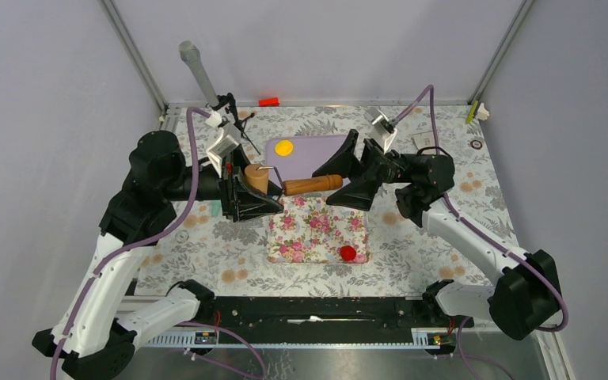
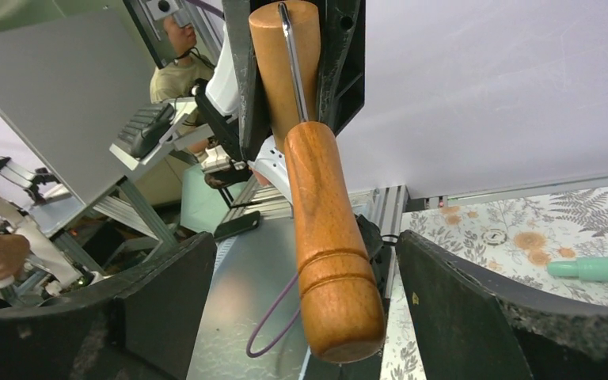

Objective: Roll out the dumpling wrappers from the dough
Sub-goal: Pick up the rolling pin from the center of the board.

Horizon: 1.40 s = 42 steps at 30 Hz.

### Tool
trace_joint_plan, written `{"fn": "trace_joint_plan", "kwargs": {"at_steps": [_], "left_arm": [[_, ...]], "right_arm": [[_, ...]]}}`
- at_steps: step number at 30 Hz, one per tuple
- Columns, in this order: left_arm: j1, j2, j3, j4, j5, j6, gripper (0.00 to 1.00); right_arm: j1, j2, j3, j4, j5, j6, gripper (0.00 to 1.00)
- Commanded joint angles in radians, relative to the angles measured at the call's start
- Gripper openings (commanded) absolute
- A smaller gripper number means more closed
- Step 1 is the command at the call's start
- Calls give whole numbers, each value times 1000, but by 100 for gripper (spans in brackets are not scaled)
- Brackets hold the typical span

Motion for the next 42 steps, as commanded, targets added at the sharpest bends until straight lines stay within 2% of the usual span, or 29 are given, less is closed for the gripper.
{"fn": "trace_joint_plan", "kwargs": {"at_steps": [1,4,11,16,21,27,30,32,36,42], "left_arm": [[2,-4,9,142,57,-30,0],[2,1,9,142,62,-30,0],[2,0,5,137,34,-37,0],[2,18,19,94,37,-33,0],[2,68,76,-13,52,-17,0],[5,101,106,-52,62,-27,0],[15,107,128,-79,63,-20,0],[29,109,144,-91,66,-12,0],[41,104,143,-95,69,-10,0],[44,86,119,-72,58,-31,0]], "right_arm": [[11,32,14,223,36,154,90],[19,64,24,341,35,271,86],[76,131,42,387,58,311,73],[88,164,64,468,60,379,69],[95,165,74,471,64,373,66],[95,158,76,432,51,337,62],[95,146,77,362,25,286,66],[95,114,73,254,10,200,72],[95,47,59,51,37,28,78],[95,39,69,69,28,45,77]]}}
